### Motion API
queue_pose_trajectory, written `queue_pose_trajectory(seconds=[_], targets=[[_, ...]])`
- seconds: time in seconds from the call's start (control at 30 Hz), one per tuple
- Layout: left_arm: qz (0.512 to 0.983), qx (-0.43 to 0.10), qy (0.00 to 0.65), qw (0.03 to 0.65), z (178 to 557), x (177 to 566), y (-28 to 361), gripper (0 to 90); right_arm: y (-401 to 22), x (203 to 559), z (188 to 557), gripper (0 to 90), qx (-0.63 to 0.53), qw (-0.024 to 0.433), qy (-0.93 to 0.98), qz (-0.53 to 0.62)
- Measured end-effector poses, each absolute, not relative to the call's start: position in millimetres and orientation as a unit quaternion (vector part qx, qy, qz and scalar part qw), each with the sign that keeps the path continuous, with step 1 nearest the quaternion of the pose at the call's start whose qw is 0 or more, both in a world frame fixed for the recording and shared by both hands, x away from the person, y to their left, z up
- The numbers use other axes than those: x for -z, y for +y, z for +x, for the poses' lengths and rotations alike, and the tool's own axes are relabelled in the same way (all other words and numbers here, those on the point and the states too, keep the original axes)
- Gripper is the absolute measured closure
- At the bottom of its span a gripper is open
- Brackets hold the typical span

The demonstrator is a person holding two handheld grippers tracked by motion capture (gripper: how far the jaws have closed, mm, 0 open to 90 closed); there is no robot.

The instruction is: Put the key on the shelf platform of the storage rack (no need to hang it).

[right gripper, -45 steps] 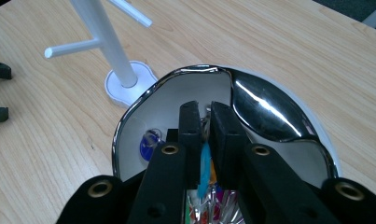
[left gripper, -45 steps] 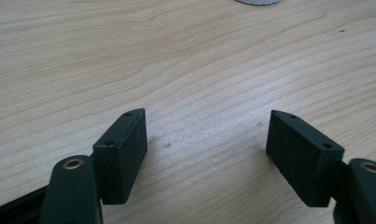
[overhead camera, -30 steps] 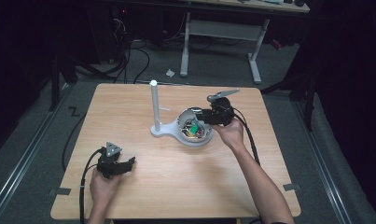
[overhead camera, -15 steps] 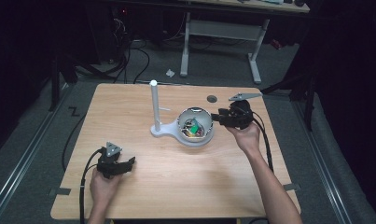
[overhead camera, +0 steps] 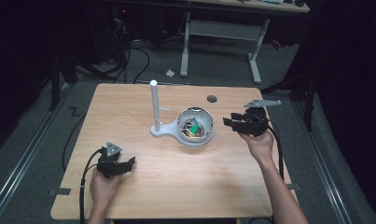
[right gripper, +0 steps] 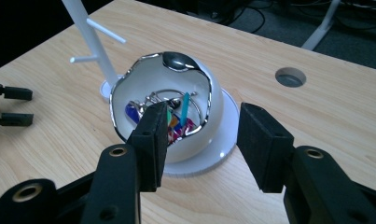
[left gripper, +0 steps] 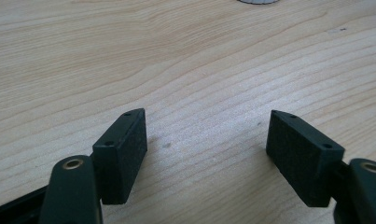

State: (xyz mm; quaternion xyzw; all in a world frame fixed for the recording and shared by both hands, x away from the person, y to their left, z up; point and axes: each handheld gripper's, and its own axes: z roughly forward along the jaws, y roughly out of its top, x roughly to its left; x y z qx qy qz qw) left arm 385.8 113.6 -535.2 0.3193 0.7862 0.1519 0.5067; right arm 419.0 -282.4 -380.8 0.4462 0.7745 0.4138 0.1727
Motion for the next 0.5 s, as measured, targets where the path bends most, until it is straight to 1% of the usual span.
queue_pose_trajectory(seconds=[0.13,0.5], targets=[[0.320,-0.152,0.786,0.507,385.8,535.3,113.8,29.3,-287.6,379.6,410.6,52.3,-0.411,0.187,0.773,0.447],[0.317,-0.151,0.788,0.506,385.8,534.9,113.3,29.3,-302.0,377.3,388.7,51.0,-0.414,0.202,0.763,0.454]])
